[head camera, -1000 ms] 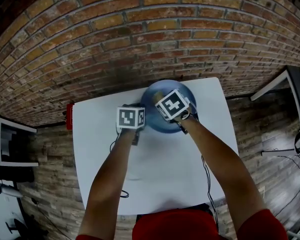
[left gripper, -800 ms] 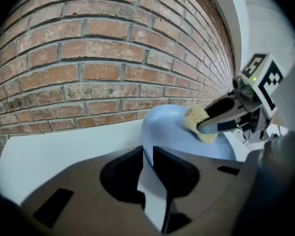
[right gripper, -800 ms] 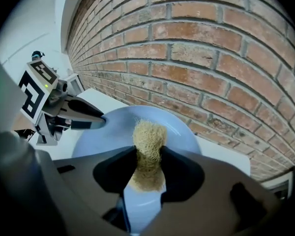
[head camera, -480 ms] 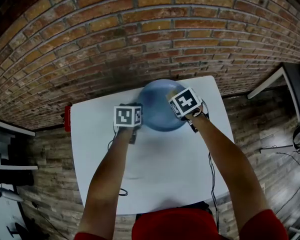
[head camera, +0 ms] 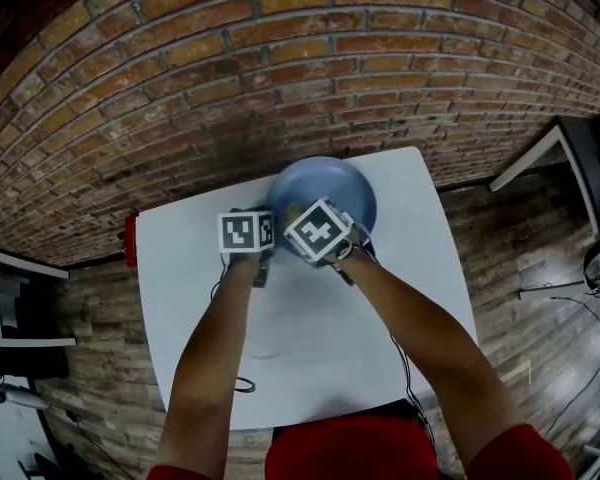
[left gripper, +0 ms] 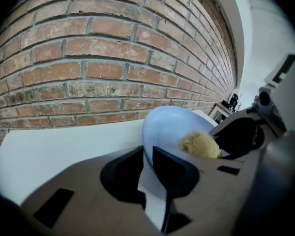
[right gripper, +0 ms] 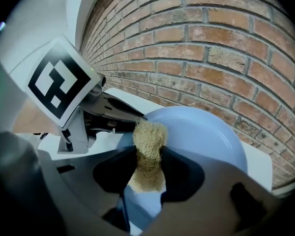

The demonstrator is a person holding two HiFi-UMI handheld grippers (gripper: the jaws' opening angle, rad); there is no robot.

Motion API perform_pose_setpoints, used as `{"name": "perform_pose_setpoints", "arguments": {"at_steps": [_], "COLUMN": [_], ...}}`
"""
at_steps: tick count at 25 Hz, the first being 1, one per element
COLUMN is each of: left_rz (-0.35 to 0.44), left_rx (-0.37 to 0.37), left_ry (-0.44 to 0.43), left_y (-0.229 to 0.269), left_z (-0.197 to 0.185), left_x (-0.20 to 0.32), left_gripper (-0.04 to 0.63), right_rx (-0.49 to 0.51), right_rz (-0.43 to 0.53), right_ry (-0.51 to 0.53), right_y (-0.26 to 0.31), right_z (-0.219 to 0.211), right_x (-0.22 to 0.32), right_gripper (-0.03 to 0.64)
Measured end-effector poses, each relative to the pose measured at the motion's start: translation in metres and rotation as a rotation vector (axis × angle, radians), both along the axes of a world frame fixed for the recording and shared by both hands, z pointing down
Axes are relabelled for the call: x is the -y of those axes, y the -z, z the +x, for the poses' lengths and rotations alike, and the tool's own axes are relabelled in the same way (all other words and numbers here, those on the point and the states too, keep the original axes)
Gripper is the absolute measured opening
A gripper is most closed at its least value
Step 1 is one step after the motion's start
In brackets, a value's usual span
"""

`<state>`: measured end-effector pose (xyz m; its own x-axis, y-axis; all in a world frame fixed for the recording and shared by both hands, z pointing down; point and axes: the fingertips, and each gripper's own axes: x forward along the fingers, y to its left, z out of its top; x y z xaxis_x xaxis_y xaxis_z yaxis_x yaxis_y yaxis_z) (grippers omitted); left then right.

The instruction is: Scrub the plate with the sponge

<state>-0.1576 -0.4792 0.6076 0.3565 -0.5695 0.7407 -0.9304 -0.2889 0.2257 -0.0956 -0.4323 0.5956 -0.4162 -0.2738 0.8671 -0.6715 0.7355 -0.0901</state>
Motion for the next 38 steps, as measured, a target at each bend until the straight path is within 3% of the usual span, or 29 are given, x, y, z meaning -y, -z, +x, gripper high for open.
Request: {"name": "perform_pose_setpoints", "arguments": {"at_steps": [13,16,21,25,32,36,38], "left_rz": [-0.001,0.001,-0.002,-0.001,0.003,0.003,0.002], "left_rx": [0.017,0.019,0.02,0.021,0.027,0.031,0.035], "left_ry": [-0.005,-0.004,-0.006,-0.006,-0.008,-0.005,-0.004], "left_y": [-0.001,-0.001,-0.001,-0.001,-0.001,-0.002,-0.002], "left_z": [0.0,0.0,0.001,0.001,0.001,0.0,0.0], "left_x": [0.0,0.0,-0.001,0.0,0.0,0.0,0.0], "left_gripper": [0.066,0.066,0.066,0.066,0.066,0.066,0.066], "right_rx": [-0.134,-0.091,0.04,0.012,-0.052,-0.133,-0.121], "right_rz": [0.033,0.022,0.0,-0.019,-0.014,0.005,0.009], "right_ry": [-0.172,-0.152,-0.017,0.05,0.044,-0.005,-0.031], "right_y": [0.0,0.002,0.01,0.006,-0.004,-0.003,-0.003], "right_z": [0.118,0.103,0.032,0.01,0.033,0.075,0.087], "right_x": [0.026,0.015,-0.014,-0.032,-0.029,-0.018,-0.013], "right_gripper": [0.153,0.153,0.153,0.153,0.153,0.153,0.153]}}
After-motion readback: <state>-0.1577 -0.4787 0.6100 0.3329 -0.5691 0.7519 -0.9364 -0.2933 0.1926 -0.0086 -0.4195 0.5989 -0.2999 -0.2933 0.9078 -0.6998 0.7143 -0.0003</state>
